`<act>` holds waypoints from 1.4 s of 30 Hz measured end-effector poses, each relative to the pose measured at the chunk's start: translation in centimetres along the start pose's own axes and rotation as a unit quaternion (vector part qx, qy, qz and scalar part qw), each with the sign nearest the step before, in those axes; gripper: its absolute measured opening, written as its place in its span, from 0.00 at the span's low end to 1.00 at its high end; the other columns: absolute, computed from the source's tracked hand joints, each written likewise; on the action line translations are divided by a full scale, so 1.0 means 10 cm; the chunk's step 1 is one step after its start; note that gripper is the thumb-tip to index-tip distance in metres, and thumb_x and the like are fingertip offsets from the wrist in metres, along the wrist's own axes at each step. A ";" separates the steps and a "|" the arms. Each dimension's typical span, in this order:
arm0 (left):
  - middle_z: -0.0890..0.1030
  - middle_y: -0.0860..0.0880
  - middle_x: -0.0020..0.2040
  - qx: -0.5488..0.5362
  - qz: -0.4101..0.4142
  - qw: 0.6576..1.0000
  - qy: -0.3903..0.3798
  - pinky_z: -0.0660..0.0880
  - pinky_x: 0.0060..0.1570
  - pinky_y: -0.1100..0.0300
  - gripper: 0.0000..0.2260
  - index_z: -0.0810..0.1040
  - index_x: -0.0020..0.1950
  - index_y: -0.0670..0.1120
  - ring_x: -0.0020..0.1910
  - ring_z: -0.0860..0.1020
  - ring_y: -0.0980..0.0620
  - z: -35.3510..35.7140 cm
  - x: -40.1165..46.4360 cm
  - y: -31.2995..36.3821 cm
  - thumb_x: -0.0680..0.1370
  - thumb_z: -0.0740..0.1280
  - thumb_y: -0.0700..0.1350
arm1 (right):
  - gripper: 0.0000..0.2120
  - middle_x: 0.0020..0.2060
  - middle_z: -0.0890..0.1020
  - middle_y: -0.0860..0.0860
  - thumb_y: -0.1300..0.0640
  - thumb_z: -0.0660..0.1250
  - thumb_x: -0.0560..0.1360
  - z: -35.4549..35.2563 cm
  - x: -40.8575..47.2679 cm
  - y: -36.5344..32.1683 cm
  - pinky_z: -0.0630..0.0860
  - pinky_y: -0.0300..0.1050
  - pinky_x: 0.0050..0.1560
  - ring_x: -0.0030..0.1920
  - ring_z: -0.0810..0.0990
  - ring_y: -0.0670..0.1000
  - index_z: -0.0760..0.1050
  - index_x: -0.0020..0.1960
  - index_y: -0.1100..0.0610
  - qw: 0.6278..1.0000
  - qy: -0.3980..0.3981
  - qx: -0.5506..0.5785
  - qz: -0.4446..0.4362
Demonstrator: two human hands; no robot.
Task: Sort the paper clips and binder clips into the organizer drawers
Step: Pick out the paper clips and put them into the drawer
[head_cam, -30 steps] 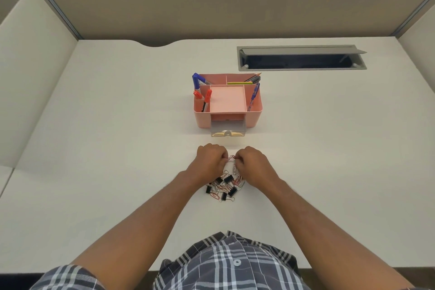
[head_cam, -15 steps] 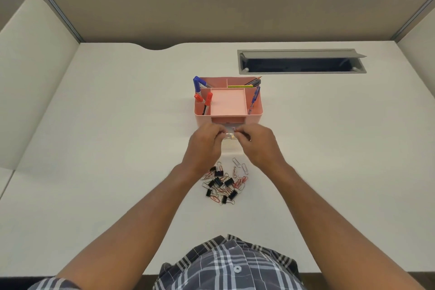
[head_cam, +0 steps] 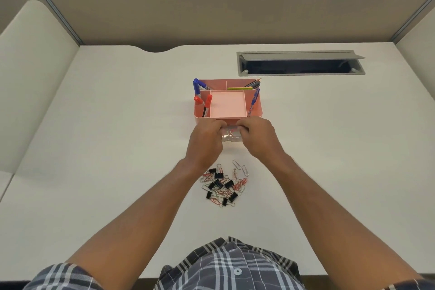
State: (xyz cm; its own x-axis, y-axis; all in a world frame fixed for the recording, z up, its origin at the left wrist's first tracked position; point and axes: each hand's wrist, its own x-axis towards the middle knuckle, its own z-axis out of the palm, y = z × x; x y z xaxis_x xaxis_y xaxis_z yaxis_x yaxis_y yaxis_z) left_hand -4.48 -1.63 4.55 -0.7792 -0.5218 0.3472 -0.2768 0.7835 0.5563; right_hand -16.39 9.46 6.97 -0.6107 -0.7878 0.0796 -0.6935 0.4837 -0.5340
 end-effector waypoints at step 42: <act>0.77 0.48 0.44 0.157 0.011 0.948 -0.276 0.72 0.42 0.51 0.02 0.79 0.47 0.48 0.45 0.75 0.45 0.47 -0.45 -0.21 0.75 0.68 0.43 | 0.07 0.50 0.75 0.57 0.59 0.63 0.77 0.72 -0.69 0.23 0.73 0.48 0.45 0.48 0.77 0.59 0.77 0.53 0.60 0.984 -0.139 -0.048 0.099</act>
State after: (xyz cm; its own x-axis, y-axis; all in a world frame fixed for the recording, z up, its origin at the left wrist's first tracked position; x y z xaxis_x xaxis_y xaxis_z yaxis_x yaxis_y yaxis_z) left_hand -3.06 0.69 -1.71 -0.9385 -0.3157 -0.1397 -0.3429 0.8993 0.2714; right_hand -10.99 13.21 -0.87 -0.6179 -0.7423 -0.2591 -0.6128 0.6612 -0.4328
